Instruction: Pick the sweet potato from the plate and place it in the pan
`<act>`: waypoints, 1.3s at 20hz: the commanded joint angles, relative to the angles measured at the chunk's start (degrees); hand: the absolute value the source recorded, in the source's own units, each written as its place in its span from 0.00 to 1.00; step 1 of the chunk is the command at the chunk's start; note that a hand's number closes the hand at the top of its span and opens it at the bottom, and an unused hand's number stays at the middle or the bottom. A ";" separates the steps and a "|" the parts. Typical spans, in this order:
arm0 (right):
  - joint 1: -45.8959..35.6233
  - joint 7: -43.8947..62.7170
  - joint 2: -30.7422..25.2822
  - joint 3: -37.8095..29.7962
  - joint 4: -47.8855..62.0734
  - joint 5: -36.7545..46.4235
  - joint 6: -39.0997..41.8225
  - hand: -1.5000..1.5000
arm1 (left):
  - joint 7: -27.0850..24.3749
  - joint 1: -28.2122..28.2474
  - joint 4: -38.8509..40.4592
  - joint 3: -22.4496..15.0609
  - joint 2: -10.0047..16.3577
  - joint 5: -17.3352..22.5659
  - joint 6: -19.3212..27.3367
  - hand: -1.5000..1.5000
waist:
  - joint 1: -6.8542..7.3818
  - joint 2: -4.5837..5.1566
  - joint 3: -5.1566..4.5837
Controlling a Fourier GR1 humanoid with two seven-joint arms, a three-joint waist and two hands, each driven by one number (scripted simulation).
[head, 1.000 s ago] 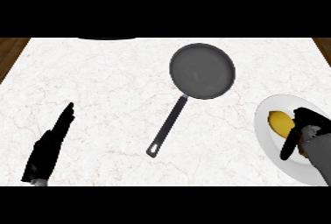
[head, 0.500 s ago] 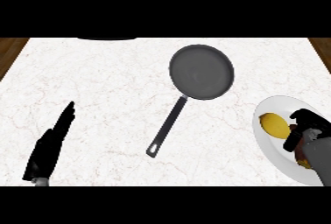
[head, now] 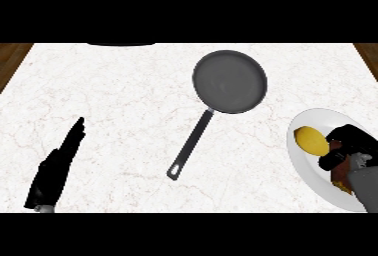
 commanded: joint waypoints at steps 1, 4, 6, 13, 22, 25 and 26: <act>4.66 -7.15 -0.19 -1.97 -5.28 -1.67 -3.15 1.00 | -0.01 -1.08 2.15 -0.16 -1.47 -1.91 1.20 0.50 | -0.48 0.22 0.42; 2.94 -4.89 -1.82 -1.98 -10.94 3.99 -8.80 1.00 | -0.95 1.85 -0.18 -0.63 -1.37 -1.79 0.69 0.50 | -0.29 0.05 0.40; 0.04 -9.14 -4.57 -2.58 -11.87 6.30 -11.65 1.00 | -0.54 0.20 0.72 -0.17 -1.58 -1.90 1.12 0.50 | -0.30 0.14 0.41; -8.14 -14.61 -5.09 0.77 -17.22 15.67 -20.62 1.00 | 0.60 -2.08 0.90 -0.16 -1.66 -1.44 -0.35 0.50 | 0.57 0.36 0.42; -26.25 -18.15 4.08 -1.67 -2.27 12.60 -20.73 1.00 | -0.55 0.21 -0.21 0.79 -1.84 -2.19 -1.70 0.50 | 1.29 0.53 0.41; -29.44 -20.44 9.30 -1.27 7.02 13.04 -25.18 1.00 | 1.69 0.90 -3.64 2.29 0.17 -0.68 -3.59 0.50 | 1.95 0.65 0.43; -33.54 -19.96 9.99 -2.33 9.31 12.07 -24.10 1.00 | 2.32 -3.03 -0.51 2.96 -0.29 0.03 -4.13 0.50 | 1.72 0.74 0.41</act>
